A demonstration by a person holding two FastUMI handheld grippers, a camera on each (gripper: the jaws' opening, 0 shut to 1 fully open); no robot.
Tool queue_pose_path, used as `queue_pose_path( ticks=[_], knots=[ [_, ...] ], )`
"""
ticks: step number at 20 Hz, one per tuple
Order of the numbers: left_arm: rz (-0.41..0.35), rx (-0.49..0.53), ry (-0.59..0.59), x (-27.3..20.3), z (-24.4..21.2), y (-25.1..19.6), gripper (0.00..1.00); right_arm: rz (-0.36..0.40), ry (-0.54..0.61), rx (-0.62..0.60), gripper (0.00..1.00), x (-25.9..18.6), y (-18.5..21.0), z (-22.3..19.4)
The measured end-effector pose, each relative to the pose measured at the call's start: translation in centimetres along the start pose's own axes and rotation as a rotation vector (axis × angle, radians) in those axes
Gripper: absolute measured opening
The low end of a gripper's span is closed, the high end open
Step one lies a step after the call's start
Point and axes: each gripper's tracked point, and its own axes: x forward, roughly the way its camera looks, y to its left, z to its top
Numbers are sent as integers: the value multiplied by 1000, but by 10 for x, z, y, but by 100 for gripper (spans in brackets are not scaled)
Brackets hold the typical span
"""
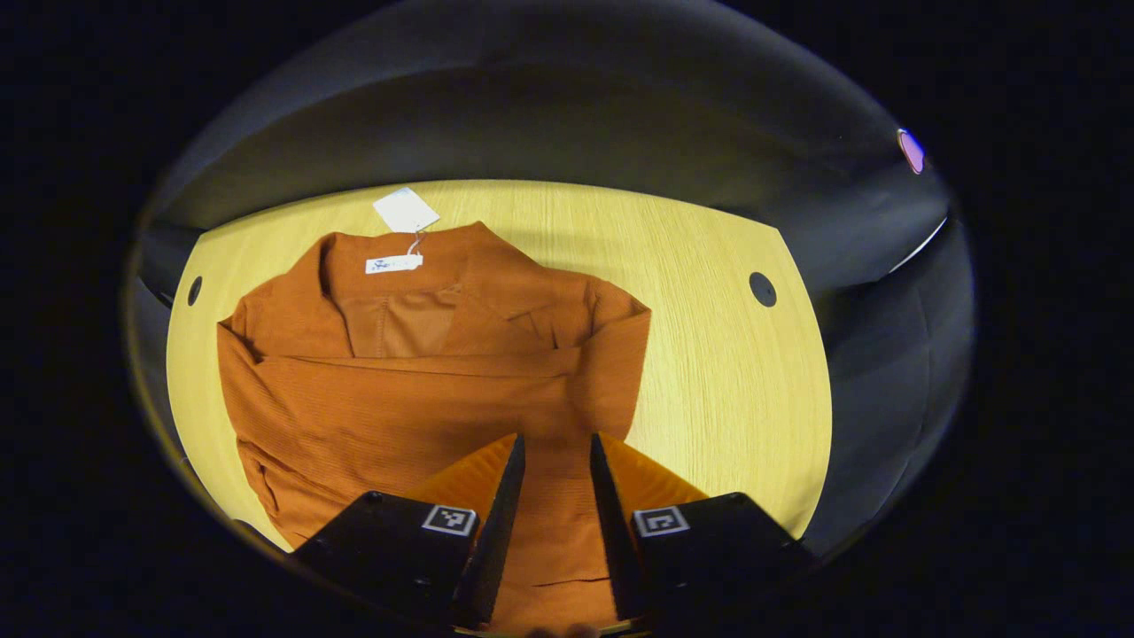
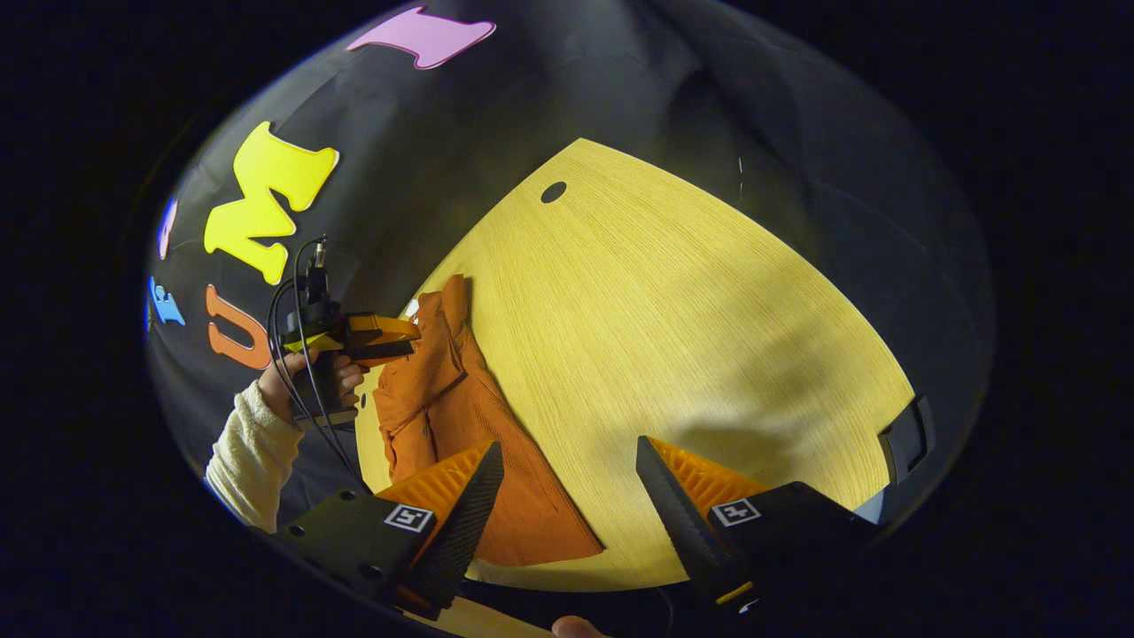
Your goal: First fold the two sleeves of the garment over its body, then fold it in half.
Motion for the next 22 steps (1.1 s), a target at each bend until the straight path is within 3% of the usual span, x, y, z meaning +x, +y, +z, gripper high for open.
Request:
queue_pose_path(
  ticks=[1, 2, 4, 7, 10, 11, 12, 13, 15, 22],
  knots=[
    [-5, -4, -14, -1, -2, 3, 53, -3, 2, -2, 94, -1, 1, -2],
    [-10, -3, -34, -10, -3, 8, 69, -2, 3, -6, 98, 0, 4, -5],
    [7, -2, -80, -23, -6, 26, 70, -9, 12, -27, 94, 5, 8, -11],
    [80, 3, -194, -46, -10, 68, 83, -24, 36, -71, 98, 17, 21, -26],
    [111, -16, -252, -67, -32, 115, 88, -35, 66, -147, 94, 29, 40, -46],
    [139, -18, -282, -76, -39, 135, 99, -39, 76, -176, 93, 33, 45, -52],
    [171, -13, -318, -83, -45, 159, 100, -45, 87, -204, 98, 36, 49, -60],
    [187, -10, -354, -90, -53, 179, 97, -53, 99, -229, 94, 41, 52, -68],
    [202, -36, -372, -100, -77, 215, 97, -69, 140, -284, 98, 51, 56, -88],
    [270, -156, -289, -122, -194, 319, 97, -129, 250, -440, 94, 70, 49, -133]
  ],
)
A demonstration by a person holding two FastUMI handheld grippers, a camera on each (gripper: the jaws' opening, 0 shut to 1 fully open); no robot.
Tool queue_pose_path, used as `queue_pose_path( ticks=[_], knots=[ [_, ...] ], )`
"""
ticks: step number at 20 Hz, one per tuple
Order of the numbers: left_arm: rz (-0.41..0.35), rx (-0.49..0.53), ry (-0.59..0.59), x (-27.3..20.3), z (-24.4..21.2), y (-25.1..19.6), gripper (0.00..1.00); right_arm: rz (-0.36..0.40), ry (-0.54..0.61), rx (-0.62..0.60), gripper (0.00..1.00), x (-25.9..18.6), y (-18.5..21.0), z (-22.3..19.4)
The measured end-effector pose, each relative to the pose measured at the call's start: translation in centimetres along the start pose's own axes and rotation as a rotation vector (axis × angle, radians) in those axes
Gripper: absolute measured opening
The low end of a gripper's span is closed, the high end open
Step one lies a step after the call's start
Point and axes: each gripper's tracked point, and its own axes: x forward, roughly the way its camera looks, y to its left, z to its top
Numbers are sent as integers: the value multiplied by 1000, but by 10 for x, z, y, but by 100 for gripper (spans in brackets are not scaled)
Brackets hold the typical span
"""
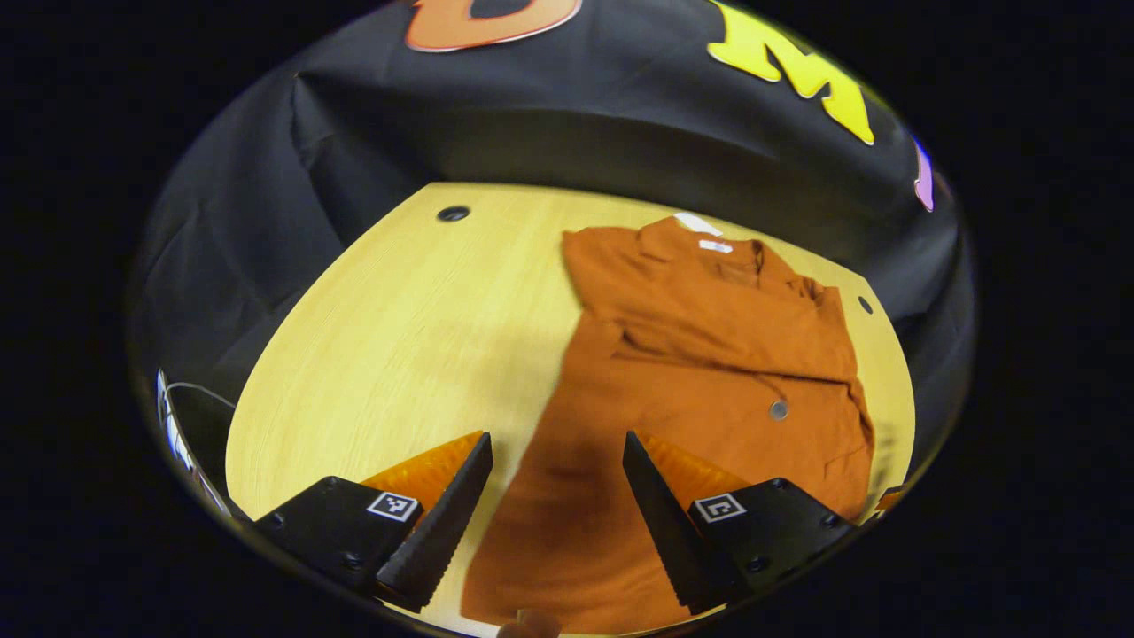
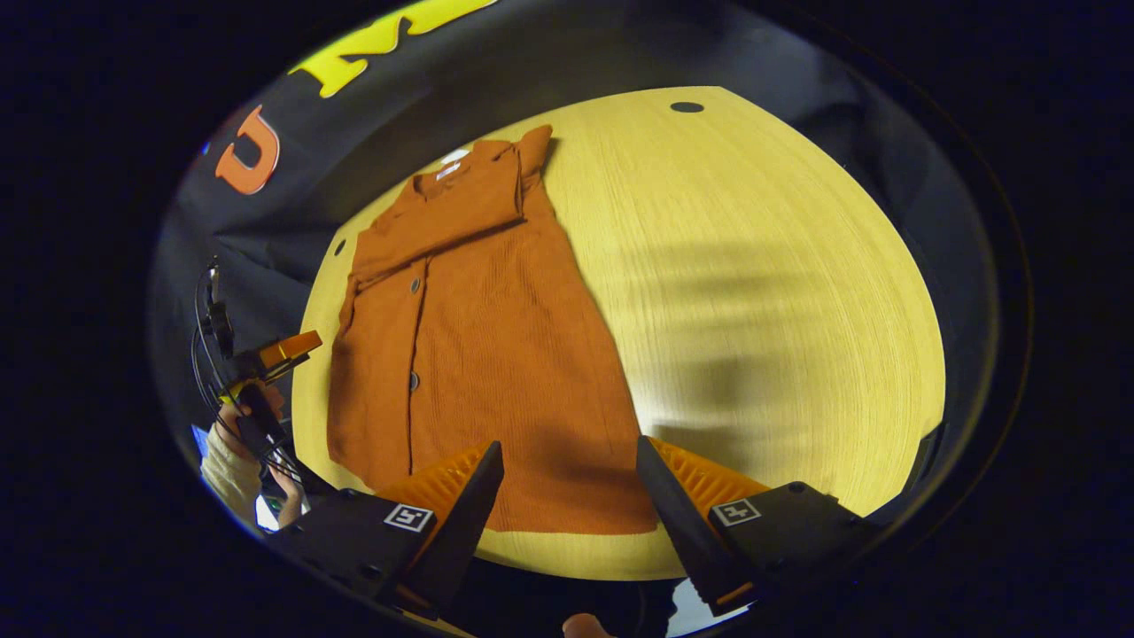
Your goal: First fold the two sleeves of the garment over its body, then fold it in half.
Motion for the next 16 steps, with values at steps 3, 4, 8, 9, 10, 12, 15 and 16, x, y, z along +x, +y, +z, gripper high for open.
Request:
queue_pose_path(
  ticks=[3, 4, 8, 9, 10, 12, 15, 16],
  knots=[
    [-4, 0, 48, -24, -30, 29, 97, -38, 65, -52, 98, 8, -18, -16],
    [-15, -3, 65, -17, -32, 32, 97, -47, 87, -66, 98, 7, -25, -22],
    [-105, -36, 165, -44, -66, 41, 97, -56, 164, -100, 94, 3, -48, -37],
    [-138, -37, 194, -46, -71, 38, 97, -46, 183, -103, 94, 1, -50, -39],
    [-171, -35, 225, -48, -77, 36, 97, -30, 205, -101, 94, -1, -50, -43],
    [-263, -41, 314, -58, -89, 23, 97, 40, 253, -59, 98, -3, -46, -49],
    [-379, 25, 393, -67, -100, 19, 94, 114, 305, -69, 98, -5, -47, -52],
    [-425, 22, 425, -72, -102, 16, 93, 122, 317, -90, 98, -5, -51, -51]
  ],
)
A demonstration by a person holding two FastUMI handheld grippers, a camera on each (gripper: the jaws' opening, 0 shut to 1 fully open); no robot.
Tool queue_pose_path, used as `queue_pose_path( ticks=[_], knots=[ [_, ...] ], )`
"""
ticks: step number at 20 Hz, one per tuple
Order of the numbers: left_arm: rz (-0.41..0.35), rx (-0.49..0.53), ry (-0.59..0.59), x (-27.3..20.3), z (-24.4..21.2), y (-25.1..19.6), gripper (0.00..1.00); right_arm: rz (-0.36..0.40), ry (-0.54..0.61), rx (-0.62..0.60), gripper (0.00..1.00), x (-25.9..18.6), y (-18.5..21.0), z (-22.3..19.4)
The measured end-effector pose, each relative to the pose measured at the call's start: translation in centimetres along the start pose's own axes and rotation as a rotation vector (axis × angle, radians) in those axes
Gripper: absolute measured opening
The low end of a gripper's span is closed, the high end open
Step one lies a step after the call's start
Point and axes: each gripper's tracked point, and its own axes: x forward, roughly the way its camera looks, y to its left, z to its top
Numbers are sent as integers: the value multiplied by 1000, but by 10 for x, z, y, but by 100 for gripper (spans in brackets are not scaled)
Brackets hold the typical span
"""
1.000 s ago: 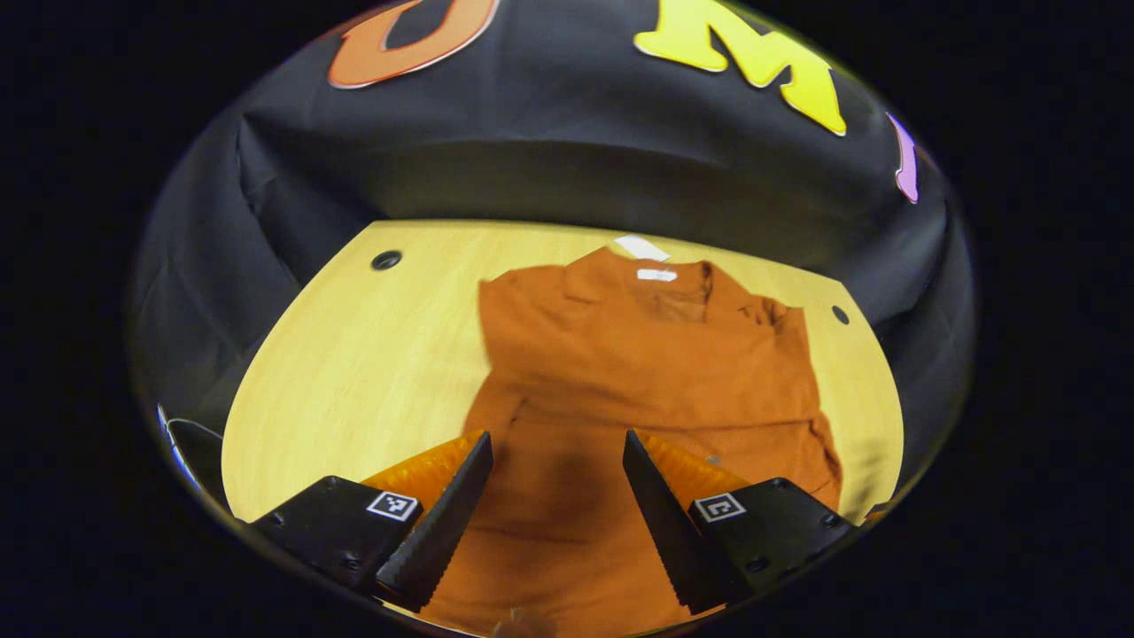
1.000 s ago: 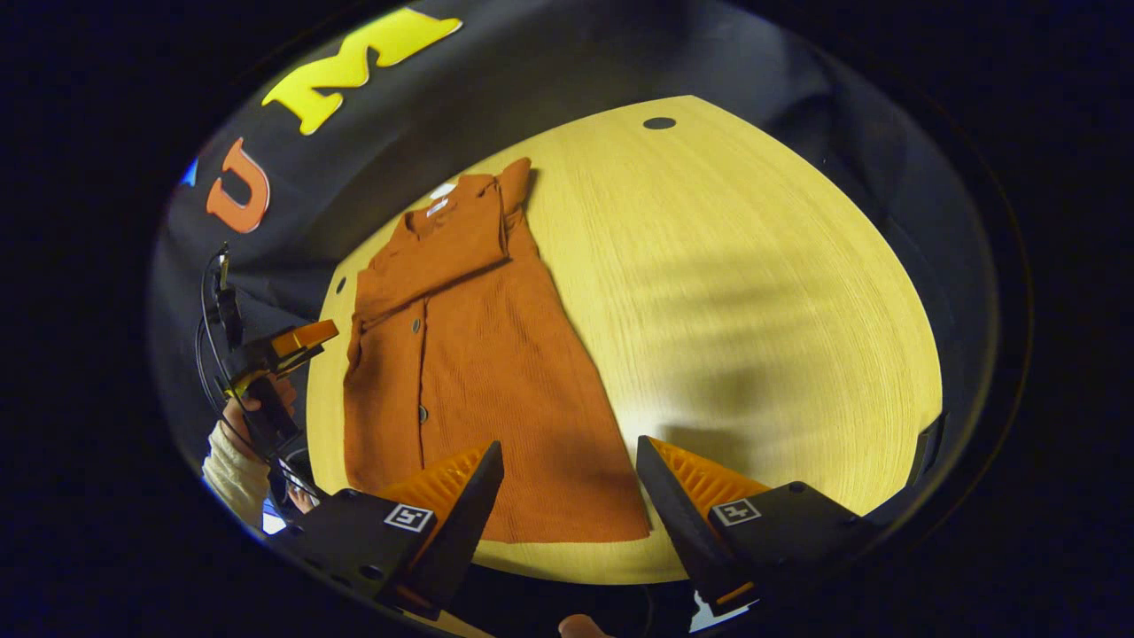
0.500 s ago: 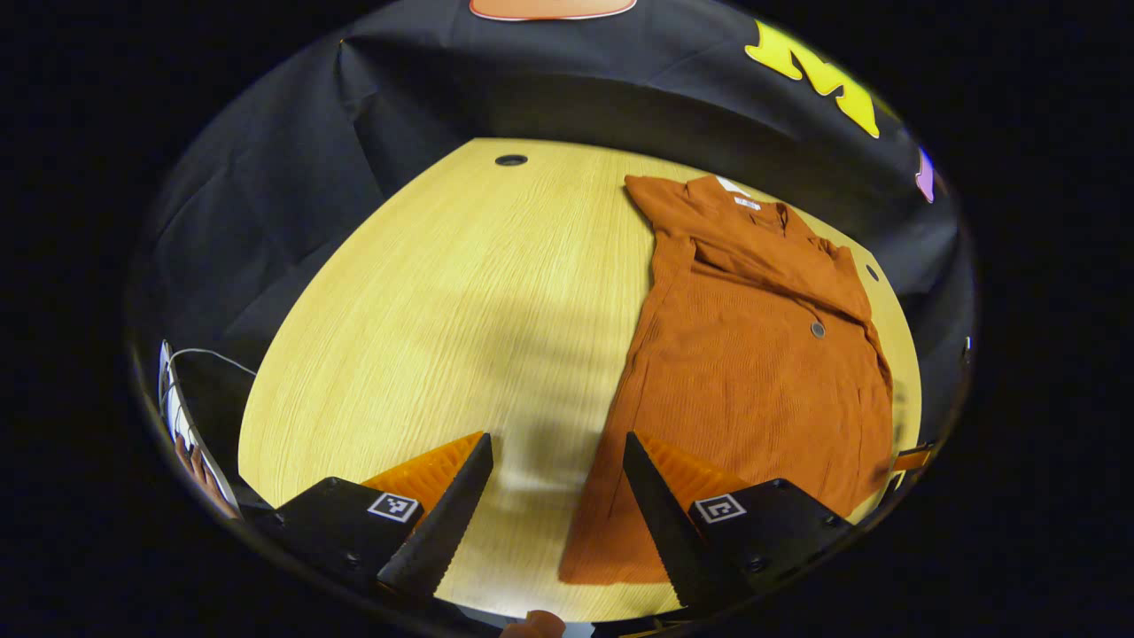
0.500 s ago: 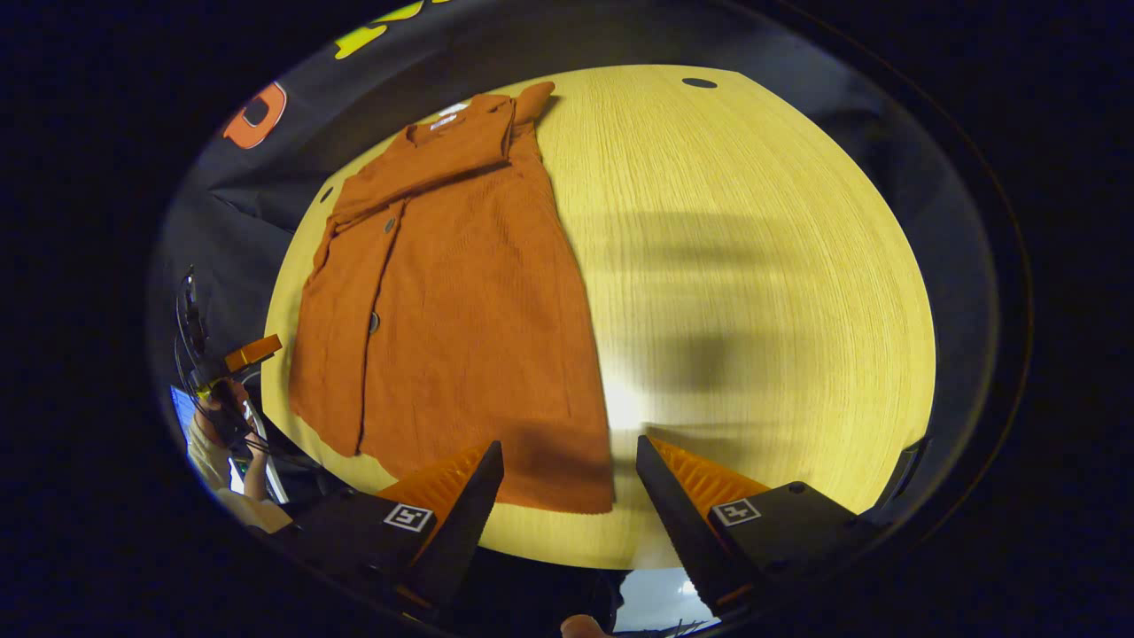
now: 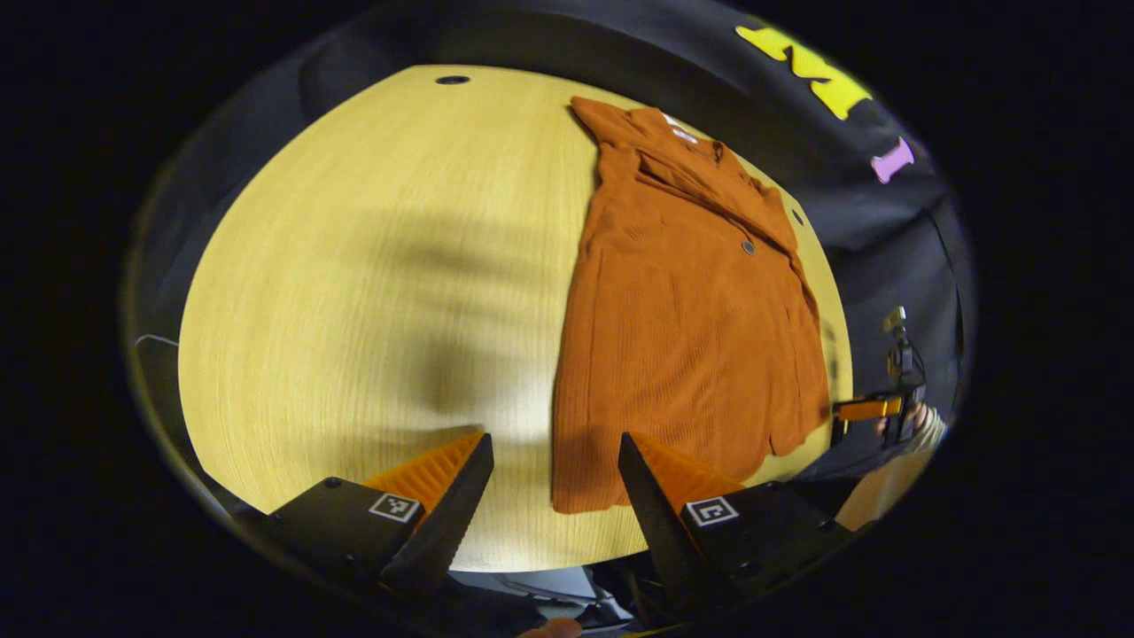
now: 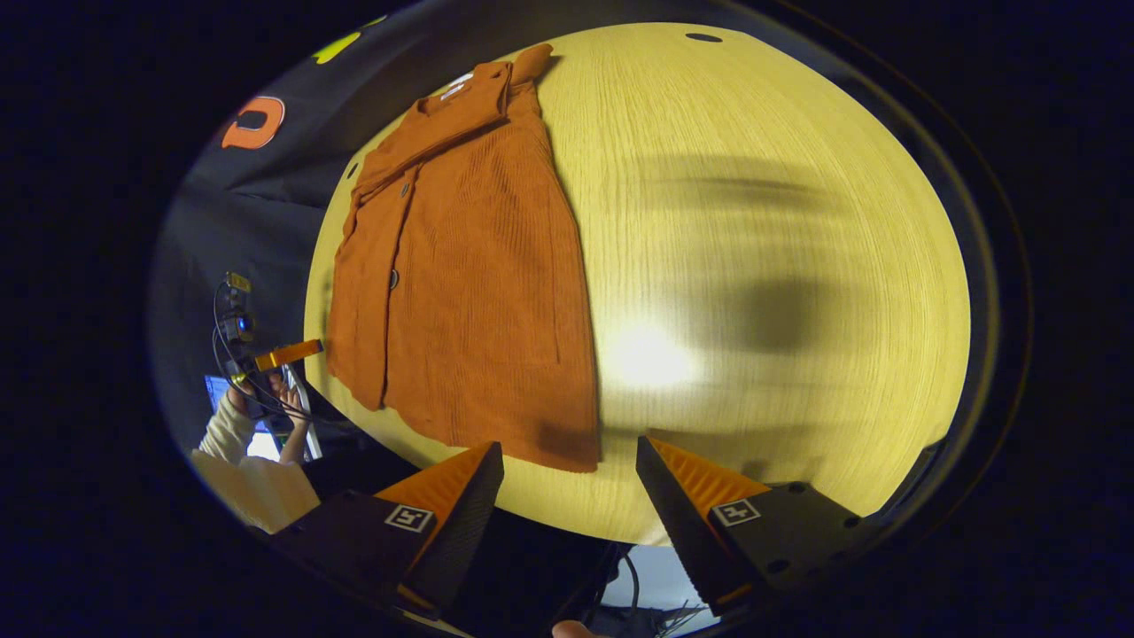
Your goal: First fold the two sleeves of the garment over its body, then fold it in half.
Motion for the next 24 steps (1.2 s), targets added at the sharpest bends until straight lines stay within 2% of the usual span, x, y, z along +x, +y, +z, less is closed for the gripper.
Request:
queue_pose_path(
  ticks=[2, 3, 4, 7, 11, 12, 14, 15, 16, 17, 18, 20, 21, 22, 23, 24],
  knots=[
    [-45, -17, 45, -2, -2, -3, 92, 24, 37, -1, 98, 0, -4, 1],
    [-40, -26, 70, -2, -5, 0, 92, 68, 46, 22, 94, -2, 0, 3],
    [-44, -34, 81, -3, -6, 2, 91, 82, 41, 34, 97, -1, 1, 5],
    [-102, -92, 114, -3, -9, -5, 86, 75, 68, 18, 96, 5, -4, 1],
    [-155, -126, 191, 2, -21, -16, 78, 140, 91, 20, 92, 15, 13, 7],
    [-155, -132, 224, 1, -27, -18, 87, 165, 100, 31, 89, 18, 20, 9],
    [-150, -128, 236, 1, -25, -23, 65, 179, 111, 26, 87, 24, 26, 11],
    [-147, -125, 238, -1, -25, -24, 72, 185, 111, 21, 81, 29, 28, 13],
    [-143, -123, 242, -2, -24, -27, 64, 190, 111, 27, 65, 32, 31, 15],
    [-138, -116, 249, 0, -24, -29, 63, 206, 111, 41, 60, 35, 35, 18],
    [-133, -110, 254, 0, -23, -30, 63, 226, 110, 55, 46, 37, 41, 18],
    [-114, -110, 271, 1, -19, -28, 58, 252, 113, 60, 47, 40, 49, 16],
    [-116, -121, 277, 1, -19, -31, 50, 257, 113, 54, 47, 42, 53, 15],
    [-115, -129, 283, 2, -16, -34, 52, 260, 120, 49, 47, 43, 57, 14],
    [-110, -125, 281, 3, -14, -35, 29, 262, 124, 46, 47, 44, 60, 14],
    [-96, -109, 280, 4, -15, -33, 34, 255, 121, 36, 47, 49, 62, 17]
  ],
)
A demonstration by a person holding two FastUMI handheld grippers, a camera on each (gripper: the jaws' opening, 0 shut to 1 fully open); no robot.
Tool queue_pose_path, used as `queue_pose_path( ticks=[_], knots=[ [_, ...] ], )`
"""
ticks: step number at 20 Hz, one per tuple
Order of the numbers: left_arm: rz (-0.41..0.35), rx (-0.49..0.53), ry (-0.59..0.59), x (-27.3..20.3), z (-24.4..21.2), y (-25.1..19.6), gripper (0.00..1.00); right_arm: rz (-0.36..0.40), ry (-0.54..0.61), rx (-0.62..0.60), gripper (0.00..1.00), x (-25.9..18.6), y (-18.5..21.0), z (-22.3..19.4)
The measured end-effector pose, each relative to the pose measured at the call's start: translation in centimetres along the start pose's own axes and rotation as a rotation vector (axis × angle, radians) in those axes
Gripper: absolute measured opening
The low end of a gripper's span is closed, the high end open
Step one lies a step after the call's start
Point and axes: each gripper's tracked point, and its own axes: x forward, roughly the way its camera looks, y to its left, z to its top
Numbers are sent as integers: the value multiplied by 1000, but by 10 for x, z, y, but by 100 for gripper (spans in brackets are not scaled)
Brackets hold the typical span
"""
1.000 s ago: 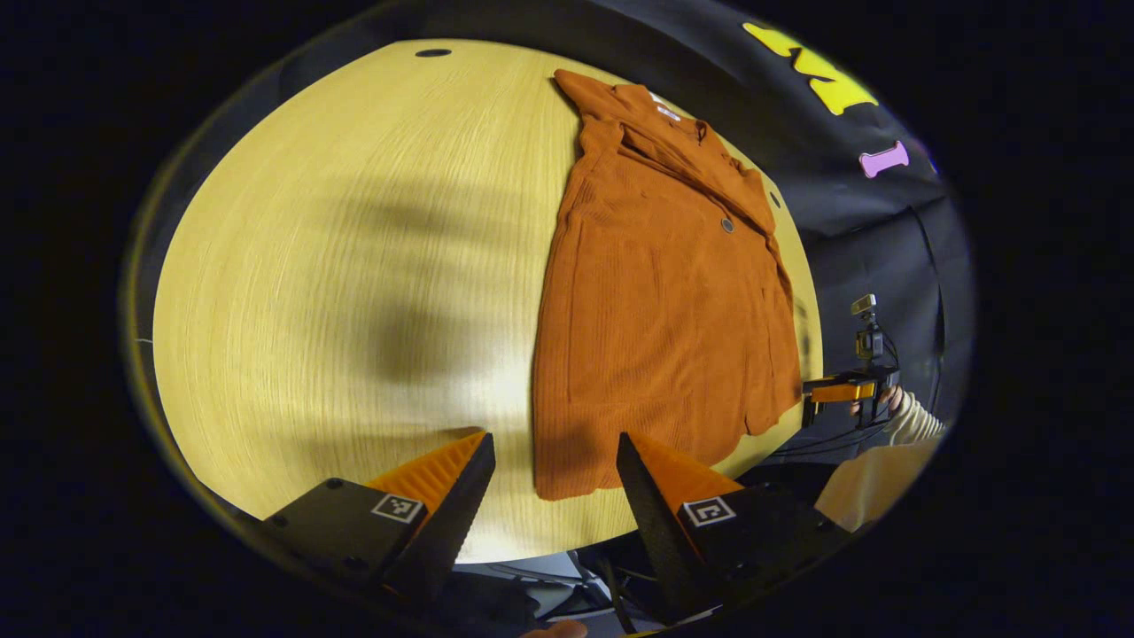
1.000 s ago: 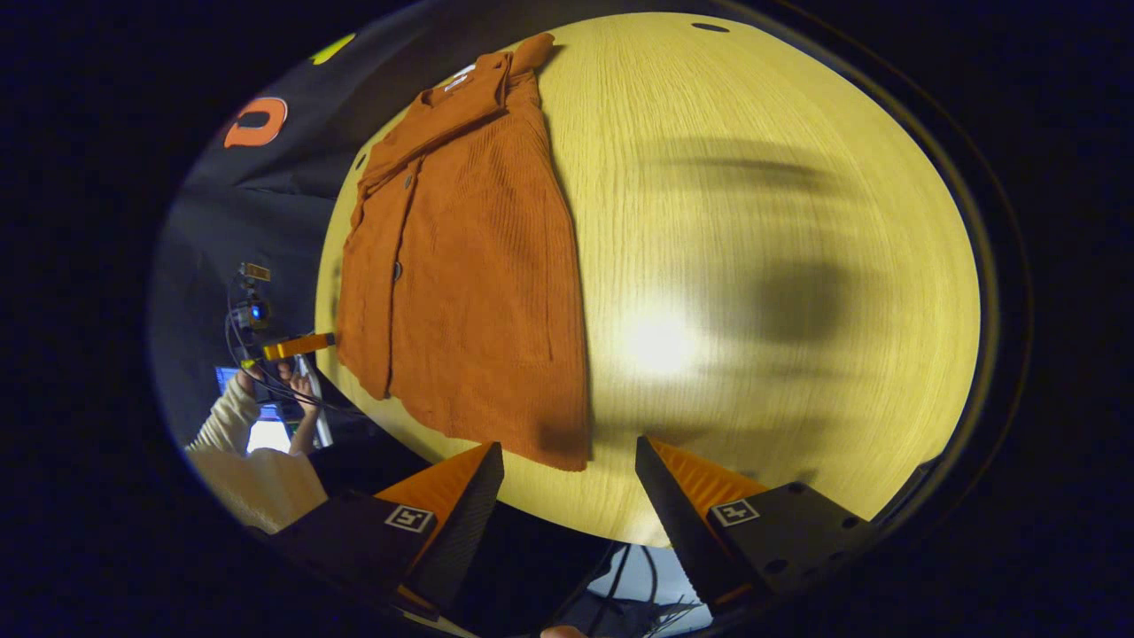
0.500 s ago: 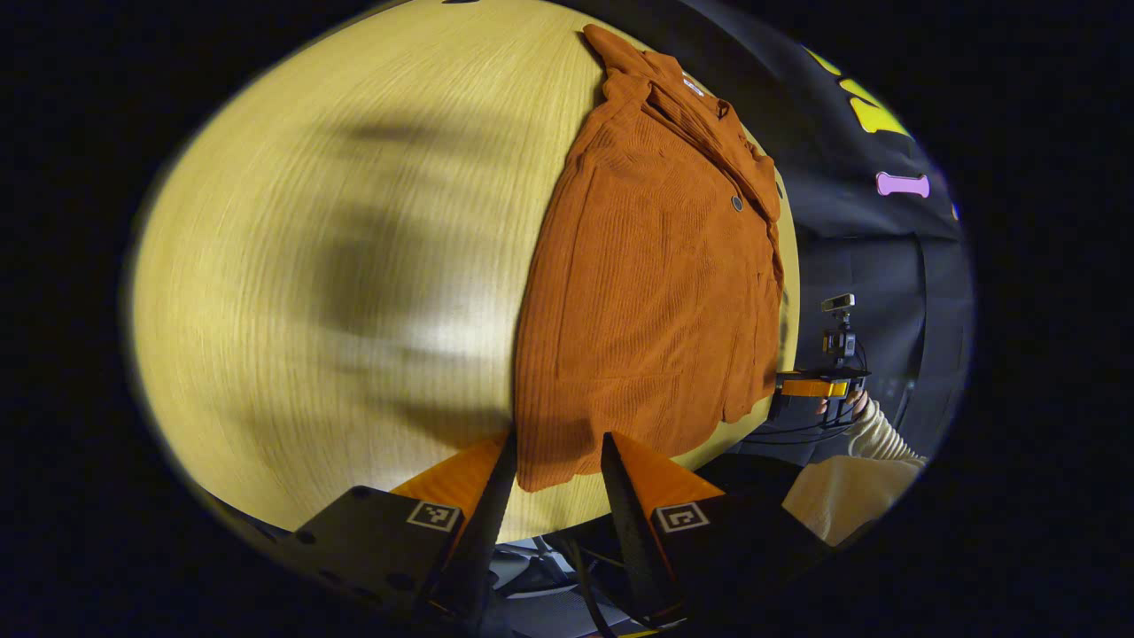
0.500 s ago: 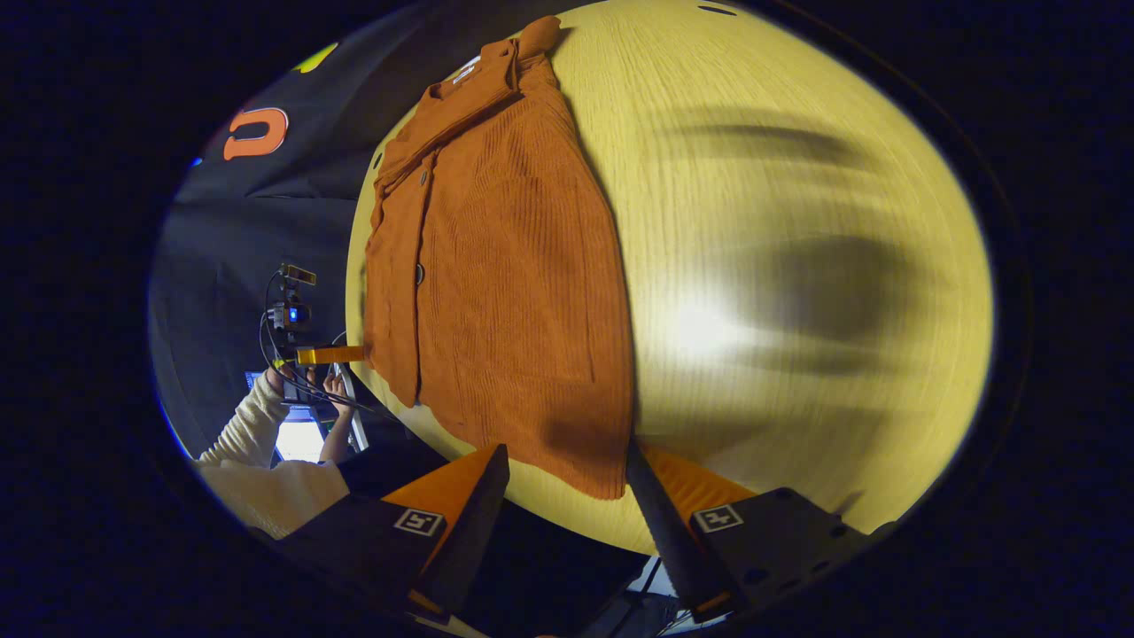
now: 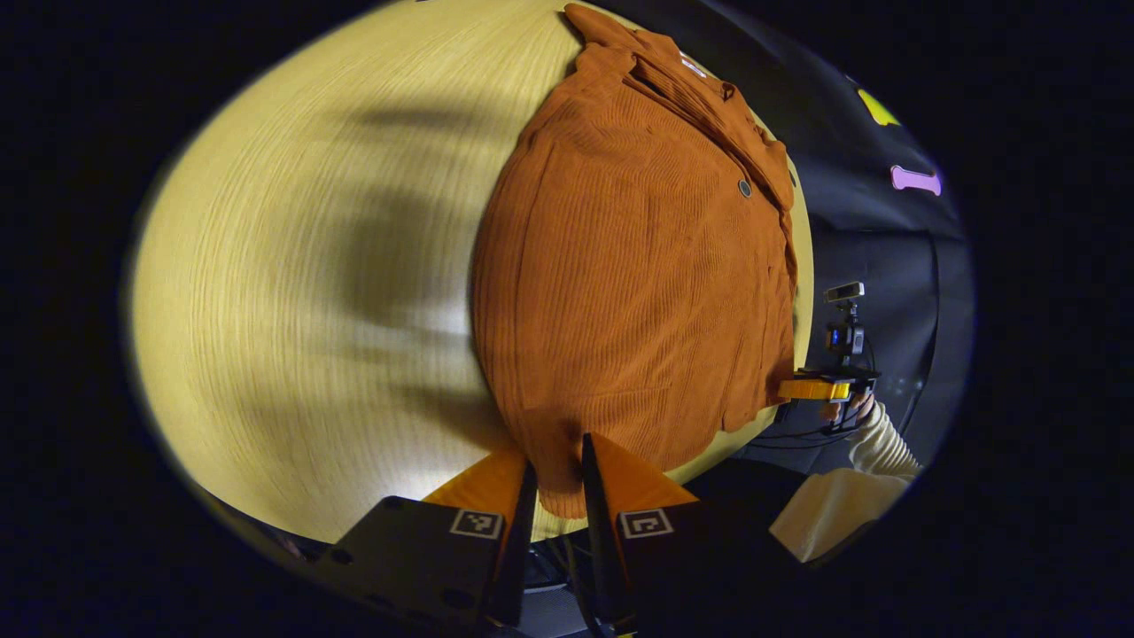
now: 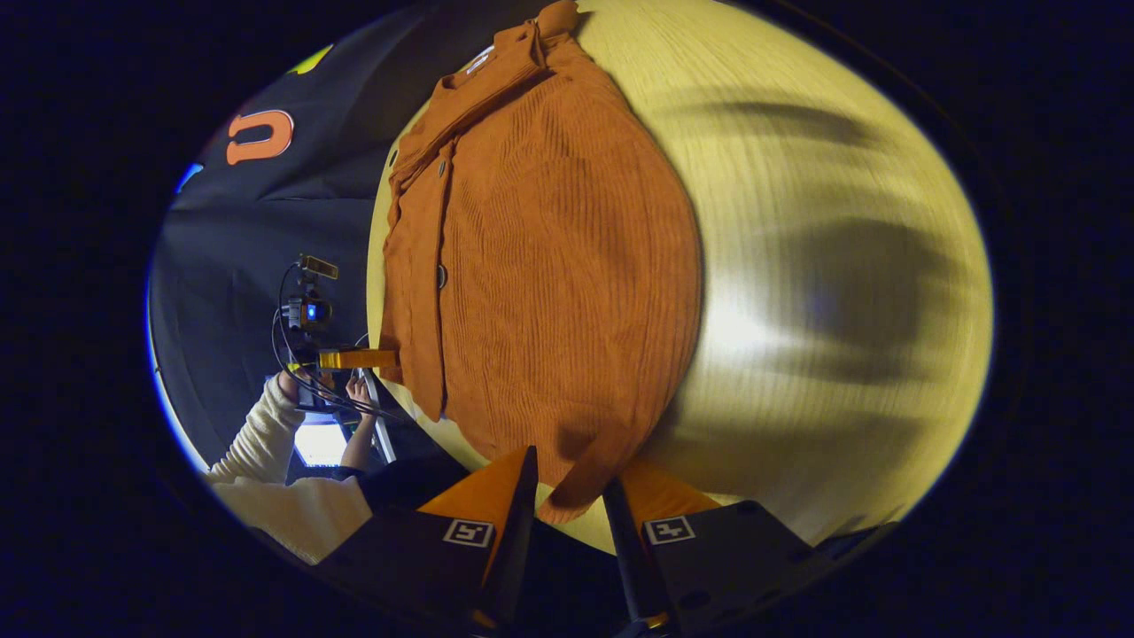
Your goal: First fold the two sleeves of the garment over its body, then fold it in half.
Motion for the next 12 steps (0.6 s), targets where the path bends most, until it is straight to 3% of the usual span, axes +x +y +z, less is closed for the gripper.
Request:
queue_pose_path(
  ticks=[1, 2, 3, 7, 11, 12],
  knots=[
    [24, 20, -2, 0, -1, 2, 31, -43, -3, -7, 47, 8, -8, 2],
    [49, 31, -8, 2, 0, 4, 28, -43, -3, 3, 30, 4, -8, 3],
    [60, 35, -24, 1, 2, 2, 18, -37, -9, 7, 13, 3, -7, 3],
    [122, 70, -45, 9, 13, 5, 6, -42, -52, -78, 17, 1, -4, -3],
    [157, 108, -63, 10, 30, -2, 5, -35, -76, -119, 18, -10, 3, -11],
    [162, 120, -73, 5, 34, -8, 5, -17, -95, -135, 11, -17, 11, -9]
  ],
)
